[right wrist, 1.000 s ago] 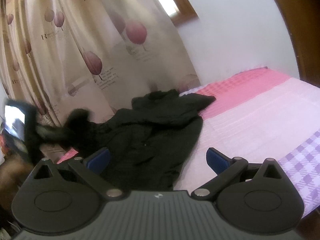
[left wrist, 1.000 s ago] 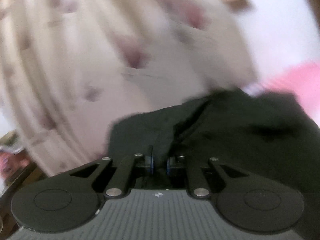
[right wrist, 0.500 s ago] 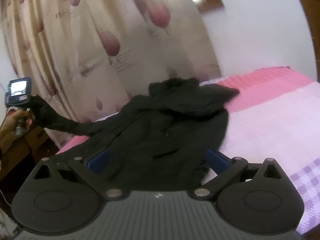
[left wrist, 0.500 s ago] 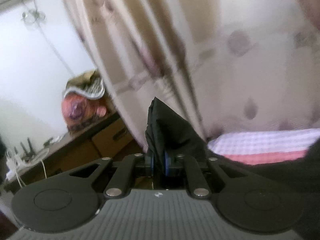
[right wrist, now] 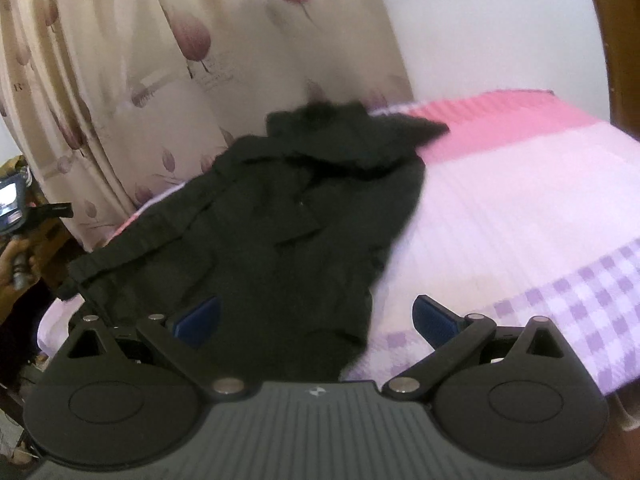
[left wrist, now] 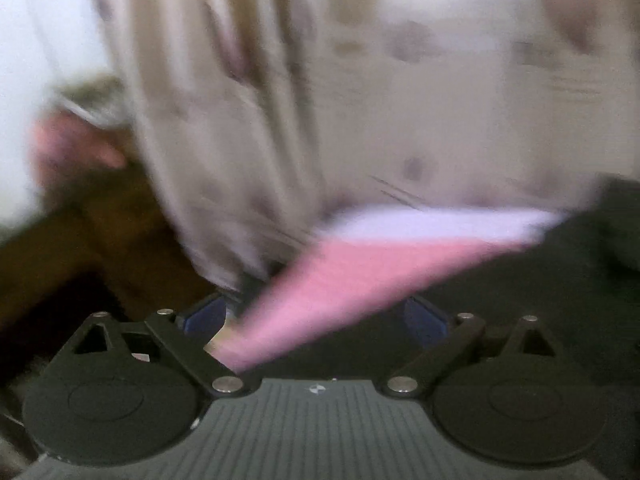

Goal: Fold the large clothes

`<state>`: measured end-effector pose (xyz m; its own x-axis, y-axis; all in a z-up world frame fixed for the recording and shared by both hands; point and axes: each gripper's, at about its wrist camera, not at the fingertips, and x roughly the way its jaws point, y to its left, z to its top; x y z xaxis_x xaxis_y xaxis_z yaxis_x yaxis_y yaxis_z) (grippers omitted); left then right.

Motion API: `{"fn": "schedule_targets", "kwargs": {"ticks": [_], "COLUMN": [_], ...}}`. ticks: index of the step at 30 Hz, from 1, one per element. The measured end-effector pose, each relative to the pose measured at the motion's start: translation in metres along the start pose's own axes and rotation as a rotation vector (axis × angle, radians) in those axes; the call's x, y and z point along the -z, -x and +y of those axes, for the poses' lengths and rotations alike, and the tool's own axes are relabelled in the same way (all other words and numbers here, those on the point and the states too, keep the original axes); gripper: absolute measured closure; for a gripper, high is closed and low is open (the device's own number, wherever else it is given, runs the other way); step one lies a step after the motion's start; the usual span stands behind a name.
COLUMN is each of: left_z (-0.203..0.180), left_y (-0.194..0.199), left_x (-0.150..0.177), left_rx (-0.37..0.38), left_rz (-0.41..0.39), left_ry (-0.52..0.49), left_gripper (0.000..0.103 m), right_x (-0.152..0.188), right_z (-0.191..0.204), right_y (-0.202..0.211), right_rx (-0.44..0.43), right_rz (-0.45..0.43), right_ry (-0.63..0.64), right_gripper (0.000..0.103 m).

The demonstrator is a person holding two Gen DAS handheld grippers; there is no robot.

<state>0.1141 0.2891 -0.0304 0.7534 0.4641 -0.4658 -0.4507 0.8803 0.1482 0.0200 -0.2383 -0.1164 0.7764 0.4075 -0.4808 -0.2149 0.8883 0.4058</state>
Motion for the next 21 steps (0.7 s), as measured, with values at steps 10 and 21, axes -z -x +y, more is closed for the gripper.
{"fn": "schedule_targets", "kwargs": {"ticks": [10,21], "left_z": [-0.044,-0.059], "left_y": [0.068,0.093], "left_x": [0.114,0.12], "left_rx": [0.464,0.412], "left_rz": [0.292,0.248], "left_ry": [0.027,0.031], "left_gripper": [0.031,0.103], "right_x": [0.02,0.02], "right_z": [-0.003,0.003], "right_y": [-0.012,-0.017], "right_rx": [-0.097,-0.029], "right_rz": [0.073,0.107], "right_ry": [-0.057,0.064], "right_gripper": [0.004,0.089]}}
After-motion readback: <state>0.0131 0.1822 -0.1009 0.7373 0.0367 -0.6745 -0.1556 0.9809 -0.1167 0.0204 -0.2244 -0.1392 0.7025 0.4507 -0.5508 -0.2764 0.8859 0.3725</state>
